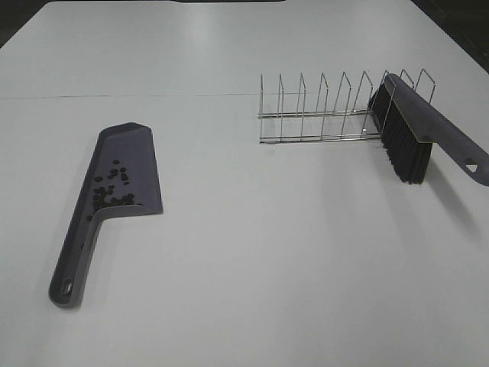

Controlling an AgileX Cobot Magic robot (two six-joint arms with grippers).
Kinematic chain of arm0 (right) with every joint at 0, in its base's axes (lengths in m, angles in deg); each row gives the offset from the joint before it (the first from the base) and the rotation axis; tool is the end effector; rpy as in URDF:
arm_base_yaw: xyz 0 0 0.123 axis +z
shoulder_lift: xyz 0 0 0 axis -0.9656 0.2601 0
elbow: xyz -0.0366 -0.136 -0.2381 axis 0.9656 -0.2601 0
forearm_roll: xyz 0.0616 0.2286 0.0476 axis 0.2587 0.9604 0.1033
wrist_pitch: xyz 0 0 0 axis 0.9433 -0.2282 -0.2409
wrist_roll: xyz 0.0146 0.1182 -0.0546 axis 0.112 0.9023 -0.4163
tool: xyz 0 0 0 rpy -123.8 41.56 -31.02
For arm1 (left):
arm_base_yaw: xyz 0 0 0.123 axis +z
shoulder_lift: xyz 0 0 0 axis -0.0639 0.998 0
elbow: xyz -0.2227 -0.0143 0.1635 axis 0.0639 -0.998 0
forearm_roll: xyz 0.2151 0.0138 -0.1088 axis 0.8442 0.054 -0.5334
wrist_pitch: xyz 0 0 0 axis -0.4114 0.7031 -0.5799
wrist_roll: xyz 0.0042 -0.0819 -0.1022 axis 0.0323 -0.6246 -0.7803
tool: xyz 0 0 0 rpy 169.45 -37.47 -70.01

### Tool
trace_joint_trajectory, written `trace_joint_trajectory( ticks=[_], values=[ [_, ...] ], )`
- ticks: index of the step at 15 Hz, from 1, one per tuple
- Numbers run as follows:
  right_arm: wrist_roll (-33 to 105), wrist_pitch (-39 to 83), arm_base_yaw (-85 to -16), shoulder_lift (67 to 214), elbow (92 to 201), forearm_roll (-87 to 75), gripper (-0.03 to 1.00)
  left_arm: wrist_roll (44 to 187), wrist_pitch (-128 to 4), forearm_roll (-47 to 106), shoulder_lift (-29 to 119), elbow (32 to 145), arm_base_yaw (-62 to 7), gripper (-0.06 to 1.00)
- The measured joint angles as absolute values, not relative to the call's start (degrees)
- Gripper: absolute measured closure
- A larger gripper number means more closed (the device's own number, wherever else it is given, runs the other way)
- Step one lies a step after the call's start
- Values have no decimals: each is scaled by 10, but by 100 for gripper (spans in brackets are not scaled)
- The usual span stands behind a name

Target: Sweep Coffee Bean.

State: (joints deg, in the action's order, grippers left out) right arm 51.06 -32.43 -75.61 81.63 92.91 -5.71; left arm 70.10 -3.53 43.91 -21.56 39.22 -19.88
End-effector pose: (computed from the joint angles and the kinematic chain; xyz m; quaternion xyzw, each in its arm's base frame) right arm 0.0564 0.0163 0.2264 -0.0491 0.9258 0.0459 0.3719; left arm 0.0402 -0.0104 0.2552 0.0375 0.8811 -0.1070 0.4592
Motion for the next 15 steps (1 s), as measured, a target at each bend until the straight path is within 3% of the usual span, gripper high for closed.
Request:
trace_joint_trajectory(
  ticks=[3,10,15],
  values=[
    [511,-324,-756,816,929,-57,25,703,-35,442,-284,392,-199,20],
    [500,-324,-756,813,929,-55,25,738,-35,439,-286,392,-199,20],
    [479,-324,-756,681,929,-38,25,746,-37,433,-286,390,-199,20]
  ],
)
